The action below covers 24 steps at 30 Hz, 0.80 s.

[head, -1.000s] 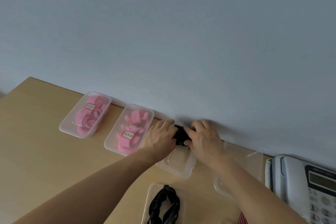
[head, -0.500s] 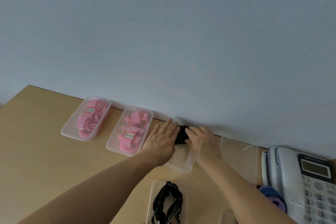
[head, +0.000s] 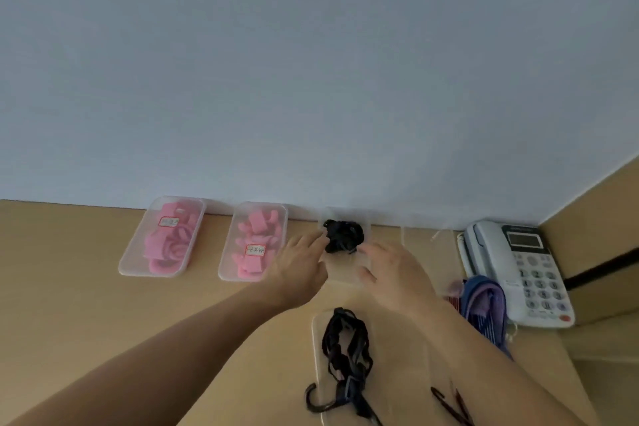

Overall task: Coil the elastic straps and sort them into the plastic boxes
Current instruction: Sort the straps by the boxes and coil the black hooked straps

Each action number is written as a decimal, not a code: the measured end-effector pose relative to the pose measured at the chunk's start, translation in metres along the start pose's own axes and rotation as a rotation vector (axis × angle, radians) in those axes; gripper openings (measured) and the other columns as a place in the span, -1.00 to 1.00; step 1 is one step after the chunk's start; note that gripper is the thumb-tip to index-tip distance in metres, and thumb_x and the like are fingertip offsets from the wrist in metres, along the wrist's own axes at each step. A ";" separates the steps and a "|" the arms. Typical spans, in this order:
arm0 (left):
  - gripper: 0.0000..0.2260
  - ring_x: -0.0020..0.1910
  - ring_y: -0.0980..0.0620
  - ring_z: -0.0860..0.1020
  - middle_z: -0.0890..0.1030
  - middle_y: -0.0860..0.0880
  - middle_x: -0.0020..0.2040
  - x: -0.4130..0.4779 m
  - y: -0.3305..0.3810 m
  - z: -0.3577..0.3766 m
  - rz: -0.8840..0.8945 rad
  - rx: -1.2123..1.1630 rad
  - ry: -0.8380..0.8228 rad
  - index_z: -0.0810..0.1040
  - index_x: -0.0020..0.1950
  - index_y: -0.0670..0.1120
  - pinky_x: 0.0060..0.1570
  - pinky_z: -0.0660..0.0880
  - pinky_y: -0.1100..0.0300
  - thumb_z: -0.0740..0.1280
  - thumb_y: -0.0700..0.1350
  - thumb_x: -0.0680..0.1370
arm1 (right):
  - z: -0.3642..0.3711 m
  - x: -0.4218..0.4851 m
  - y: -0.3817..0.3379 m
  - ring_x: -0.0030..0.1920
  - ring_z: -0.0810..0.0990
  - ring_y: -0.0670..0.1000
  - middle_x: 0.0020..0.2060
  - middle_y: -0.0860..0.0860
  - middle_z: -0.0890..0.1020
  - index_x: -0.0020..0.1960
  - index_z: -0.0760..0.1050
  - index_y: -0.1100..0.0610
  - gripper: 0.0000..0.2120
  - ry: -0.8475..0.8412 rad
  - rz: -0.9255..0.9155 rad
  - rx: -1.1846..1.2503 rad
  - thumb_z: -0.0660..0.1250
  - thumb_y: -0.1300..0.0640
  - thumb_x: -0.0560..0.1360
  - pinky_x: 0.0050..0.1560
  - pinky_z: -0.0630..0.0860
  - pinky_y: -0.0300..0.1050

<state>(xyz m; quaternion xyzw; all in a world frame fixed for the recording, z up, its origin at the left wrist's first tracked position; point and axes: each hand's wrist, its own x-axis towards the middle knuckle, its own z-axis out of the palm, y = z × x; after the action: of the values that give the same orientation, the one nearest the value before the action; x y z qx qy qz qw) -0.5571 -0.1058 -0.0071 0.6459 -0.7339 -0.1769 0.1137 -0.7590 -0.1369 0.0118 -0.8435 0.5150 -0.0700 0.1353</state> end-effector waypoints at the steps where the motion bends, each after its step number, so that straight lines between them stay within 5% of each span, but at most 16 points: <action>1: -0.53 0.48 -0.04 0.28 0.28 0.00 0.54 -0.010 0.001 0.001 0.012 -0.055 -0.027 0.27 0.54 -0.03 0.38 0.28 0.05 0.17 -0.07 0.61 | 0.002 -0.013 -0.007 0.25 0.46 0.03 0.26 -0.05 0.54 0.38 0.44 0.04 -0.62 -0.016 0.021 0.009 0.21 -0.02 0.60 0.20 0.40 -0.09; 6: -0.56 0.45 -0.05 0.34 0.34 -0.04 0.50 -0.046 0.000 0.010 0.065 -0.134 -0.171 0.34 0.50 -0.09 0.43 0.30 0.02 0.20 -0.09 0.60 | 0.027 -0.071 -0.037 0.22 0.47 0.04 0.23 -0.03 0.54 0.33 0.46 0.02 -0.59 -0.083 0.222 0.001 0.19 -0.14 0.57 0.12 0.45 -0.08; 12: -0.55 0.44 -0.06 0.36 0.36 -0.03 0.49 -0.070 0.000 0.012 0.082 -0.066 -0.339 0.33 0.51 -0.05 0.40 0.33 0.04 0.19 -0.03 0.61 | 0.054 -0.117 -0.058 0.09 0.53 0.07 0.10 0.01 0.50 0.28 0.33 0.06 -0.29 -0.247 0.496 0.007 0.32 -0.39 0.34 -0.13 0.40 -0.08; 19: -0.60 0.30 -0.05 0.49 0.53 -0.03 0.33 -0.086 0.014 0.006 0.089 -0.071 -0.465 0.44 0.42 -0.06 0.24 0.43 0.10 0.25 0.00 0.59 | 0.051 -0.127 -0.067 -0.01 0.58 0.02 0.03 -0.02 0.60 0.19 0.41 0.02 -0.63 -0.155 0.642 0.336 0.38 -0.08 0.47 -0.09 0.53 -0.10; 24: -0.67 0.02 0.06 0.59 0.66 0.05 0.04 -0.087 0.031 -0.031 0.085 -0.272 -0.688 0.60 0.14 -0.02 0.02 0.51 0.15 0.29 0.17 0.54 | -0.014 -0.111 -0.068 -0.33 0.61 -0.04 -0.11 0.00 0.66 -0.04 0.52 -0.02 -0.83 0.030 0.669 0.785 0.45 0.03 0.41 -0.45 0.47 -0.24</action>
<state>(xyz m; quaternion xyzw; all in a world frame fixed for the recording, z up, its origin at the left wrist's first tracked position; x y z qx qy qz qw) -0.5612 -0.0200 0.0394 0.4965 -0.7250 -0.4749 -0.0476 -0.7557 -0.0108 0.0483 -0.5172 0.6936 -0.2227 0.4493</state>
